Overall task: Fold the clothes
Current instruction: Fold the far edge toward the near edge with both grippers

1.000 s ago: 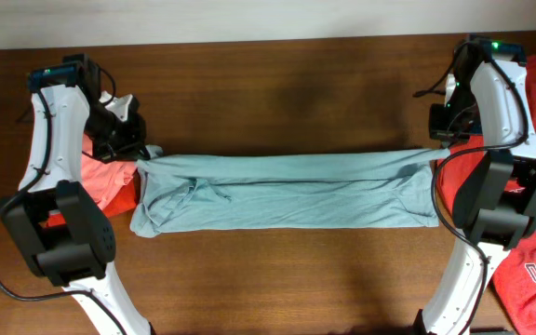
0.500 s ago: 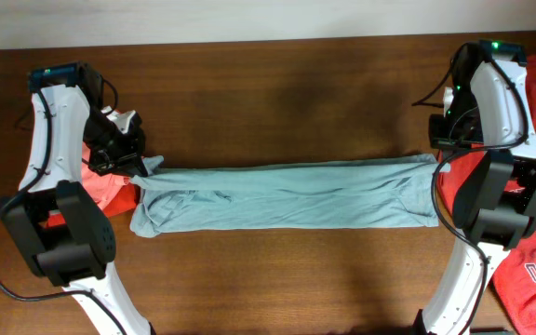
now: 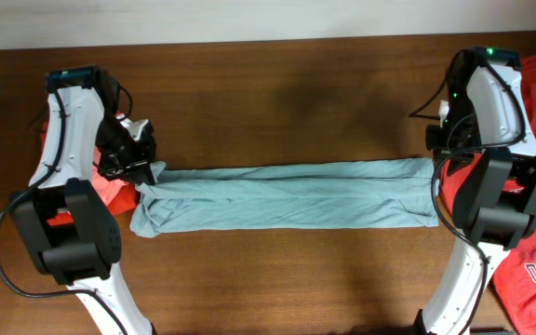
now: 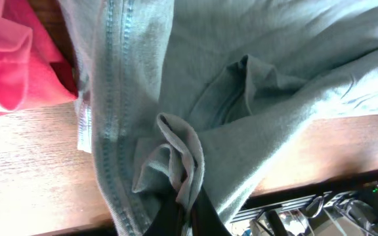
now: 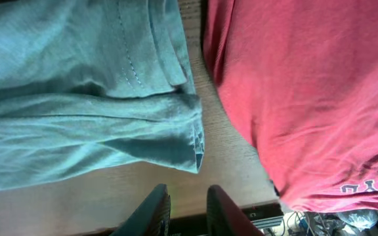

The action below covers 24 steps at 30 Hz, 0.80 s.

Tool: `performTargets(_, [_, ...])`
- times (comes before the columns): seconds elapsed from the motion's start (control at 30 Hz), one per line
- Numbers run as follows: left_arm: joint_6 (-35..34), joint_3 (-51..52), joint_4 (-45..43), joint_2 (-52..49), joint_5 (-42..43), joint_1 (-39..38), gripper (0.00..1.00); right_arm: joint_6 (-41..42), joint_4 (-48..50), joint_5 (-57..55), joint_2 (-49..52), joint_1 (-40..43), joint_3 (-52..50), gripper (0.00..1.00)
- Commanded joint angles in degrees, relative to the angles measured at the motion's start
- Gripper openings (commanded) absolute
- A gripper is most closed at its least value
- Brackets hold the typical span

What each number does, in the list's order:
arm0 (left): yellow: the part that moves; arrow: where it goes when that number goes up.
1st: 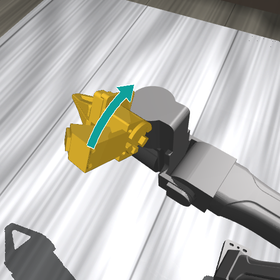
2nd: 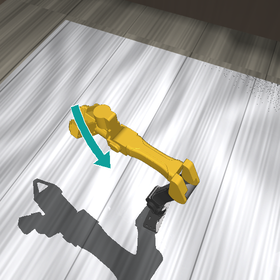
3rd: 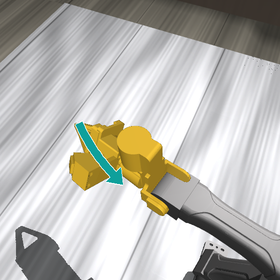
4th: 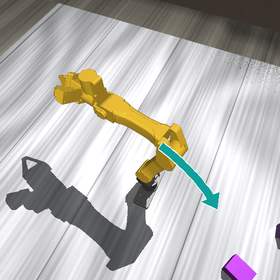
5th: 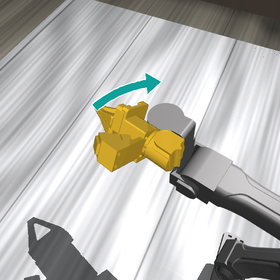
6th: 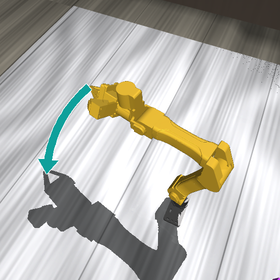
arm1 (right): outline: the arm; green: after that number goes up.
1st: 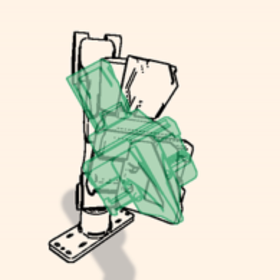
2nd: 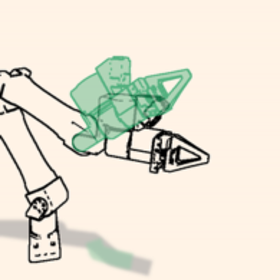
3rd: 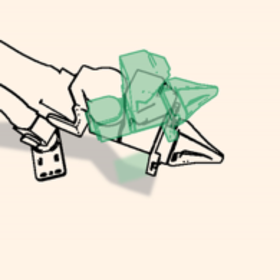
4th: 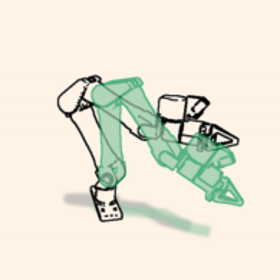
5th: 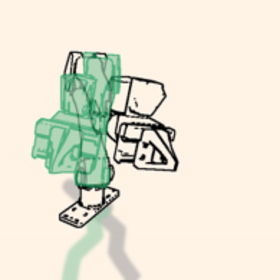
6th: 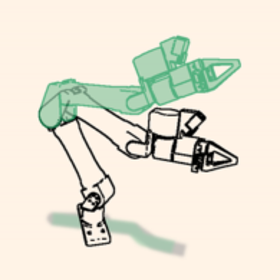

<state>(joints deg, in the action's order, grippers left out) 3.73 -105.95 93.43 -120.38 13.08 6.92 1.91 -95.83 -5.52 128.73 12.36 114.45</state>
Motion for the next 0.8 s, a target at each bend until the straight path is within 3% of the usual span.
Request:
performTargets(0.0, [1.11, 0.55, 0.48, 2.01, -0.94, 0.09, 0.02, 0.44, 0.22, -0.13, -1.92, 0.48, -0.5, 0.25])
performTargets(0.37, [-0.46, 1.95, 2.89, 2.01, -4.31, -0.26, 0.01, 0.44, 1.31, 0.81, -1.84, 0.42, -0.57, 0.25])
performTargets(0.4, [-0.44, 2.64, 2.89, 2.01, -4.15, -0.55, 0.04, 0.44, 1.31, 0.81, -1.84, 0.42, -0.57, 0.25])
performTargets(0.47, [-0.44, 3.96, 2.29, 2.01, -3.91, -1.01, 0.23, 0.44, 1.33, 0.81, -1.84, 0.42, -0.57, 0.25])
performTargets(0.5, [-0.44, 4.7, 1.86, 2.01, -3.91, -1.29, 0.27, 0.44, 1.33, 0.81, -1.84, 0.42, -0.57, 0.25])
performTargets(0.77, [-0.44, 6.38, -1.16, 2.01, -3.91, -2.05, 0.31, 0.44, 1.46, 1.01, -1.84, 0.42, -0.57, 0.24])
